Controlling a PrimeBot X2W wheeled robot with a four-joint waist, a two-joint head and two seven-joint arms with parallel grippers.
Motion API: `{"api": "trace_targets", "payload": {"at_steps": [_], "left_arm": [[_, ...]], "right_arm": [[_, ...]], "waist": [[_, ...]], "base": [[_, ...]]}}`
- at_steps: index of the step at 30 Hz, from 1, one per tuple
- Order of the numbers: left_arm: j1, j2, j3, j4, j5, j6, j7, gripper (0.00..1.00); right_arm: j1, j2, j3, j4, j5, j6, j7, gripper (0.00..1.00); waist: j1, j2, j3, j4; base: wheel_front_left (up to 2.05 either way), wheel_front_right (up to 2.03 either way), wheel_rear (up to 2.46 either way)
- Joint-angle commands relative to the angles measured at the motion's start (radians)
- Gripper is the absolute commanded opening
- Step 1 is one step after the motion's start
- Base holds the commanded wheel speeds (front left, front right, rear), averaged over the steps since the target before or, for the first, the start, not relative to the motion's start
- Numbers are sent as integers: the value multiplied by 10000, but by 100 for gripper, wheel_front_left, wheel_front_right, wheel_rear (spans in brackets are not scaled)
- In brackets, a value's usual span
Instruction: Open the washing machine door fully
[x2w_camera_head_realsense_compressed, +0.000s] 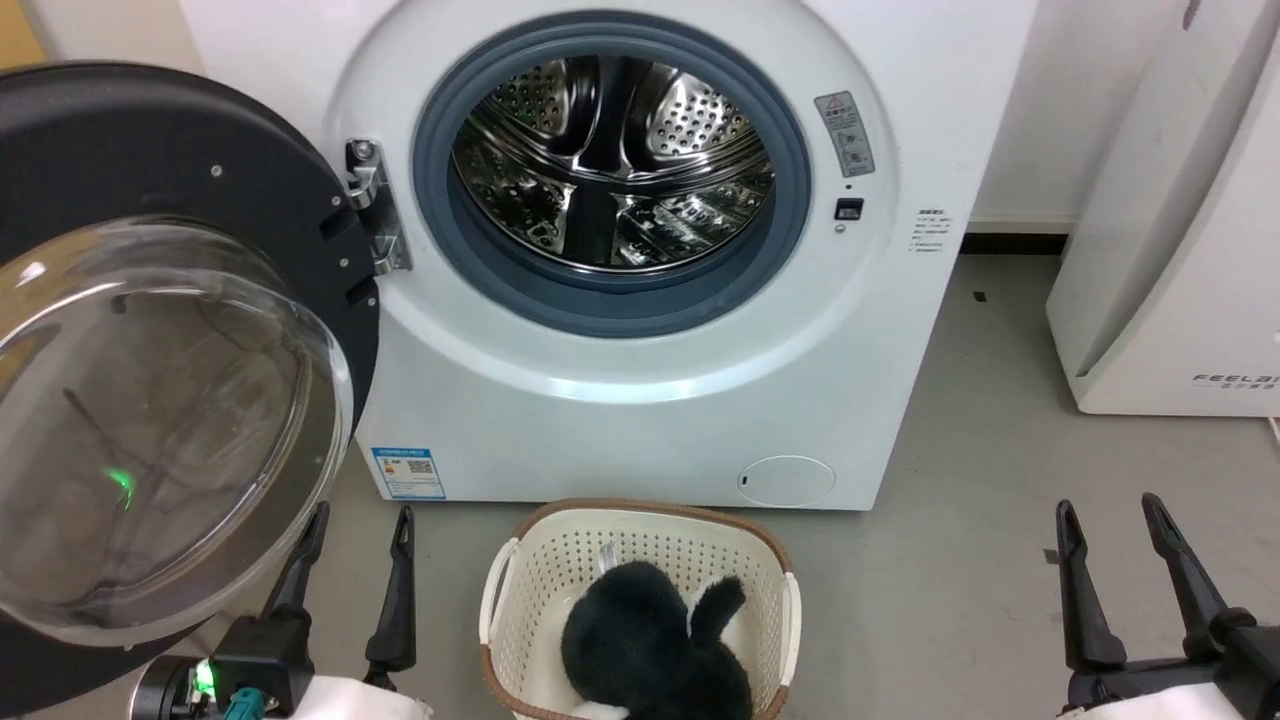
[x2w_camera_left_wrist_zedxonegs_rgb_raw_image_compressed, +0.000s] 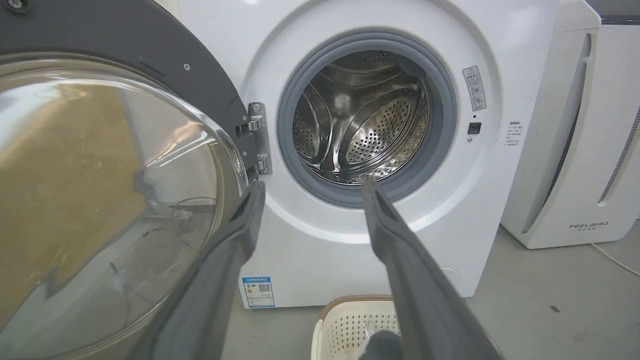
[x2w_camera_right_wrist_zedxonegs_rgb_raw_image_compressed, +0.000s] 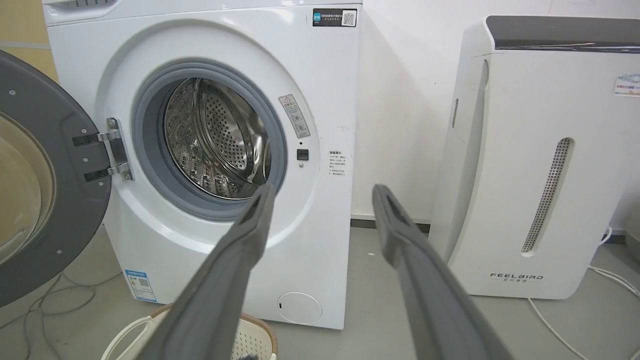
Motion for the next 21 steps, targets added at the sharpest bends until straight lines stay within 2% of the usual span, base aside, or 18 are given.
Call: {"api": "trace_targets", "payload": {"at_steps": [1,2,21], "left_arm": [[174,-18,7,28,-105,52,-44,100],[95,-15,-6,9,-100,23,0,0],[40,-36,-93,-76,-52,145,346,0]], "right_arm": [[181,26,-26,-23,77,6,-42,100],[49,0,-19,0,48,0,0,0],[-56,2,158,33,-26,1,338,0]], "waist": [[1,0,-26,-81],[1,0,-23,-80],[1,0,46,-120]], "base": [[0,0,0],[0,0,0],[0,0,0]]}}
